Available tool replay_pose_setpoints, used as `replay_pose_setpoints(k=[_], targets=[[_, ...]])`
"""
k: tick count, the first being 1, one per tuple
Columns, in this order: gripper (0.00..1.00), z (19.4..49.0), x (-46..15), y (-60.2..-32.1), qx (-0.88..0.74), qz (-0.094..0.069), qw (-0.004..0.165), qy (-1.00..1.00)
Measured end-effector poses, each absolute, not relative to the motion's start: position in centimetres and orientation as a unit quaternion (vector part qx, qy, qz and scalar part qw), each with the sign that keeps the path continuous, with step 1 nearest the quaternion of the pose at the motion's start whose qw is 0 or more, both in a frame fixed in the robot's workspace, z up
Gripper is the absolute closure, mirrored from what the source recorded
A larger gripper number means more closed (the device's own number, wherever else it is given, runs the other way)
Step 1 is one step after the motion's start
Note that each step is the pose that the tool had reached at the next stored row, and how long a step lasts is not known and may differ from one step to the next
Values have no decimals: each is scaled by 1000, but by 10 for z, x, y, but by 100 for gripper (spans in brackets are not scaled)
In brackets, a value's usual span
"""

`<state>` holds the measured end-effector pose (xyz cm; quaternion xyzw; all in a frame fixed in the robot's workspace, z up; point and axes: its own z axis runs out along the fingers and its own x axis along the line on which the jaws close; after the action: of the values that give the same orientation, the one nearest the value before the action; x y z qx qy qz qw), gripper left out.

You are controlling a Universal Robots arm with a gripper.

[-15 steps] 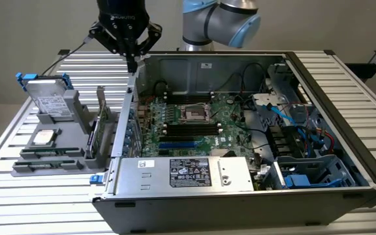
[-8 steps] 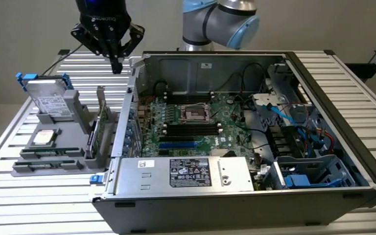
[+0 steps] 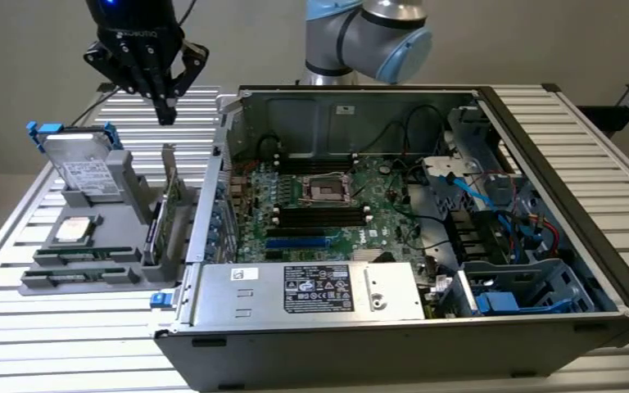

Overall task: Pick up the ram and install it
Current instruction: 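Reach for the ram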

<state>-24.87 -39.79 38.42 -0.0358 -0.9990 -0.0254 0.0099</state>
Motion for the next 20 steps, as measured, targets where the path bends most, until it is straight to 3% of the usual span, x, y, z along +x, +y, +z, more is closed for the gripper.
replay_pose_setpoints(k=[20], targets=[[90,379,-326,-398,-27,-25,10,-999]])
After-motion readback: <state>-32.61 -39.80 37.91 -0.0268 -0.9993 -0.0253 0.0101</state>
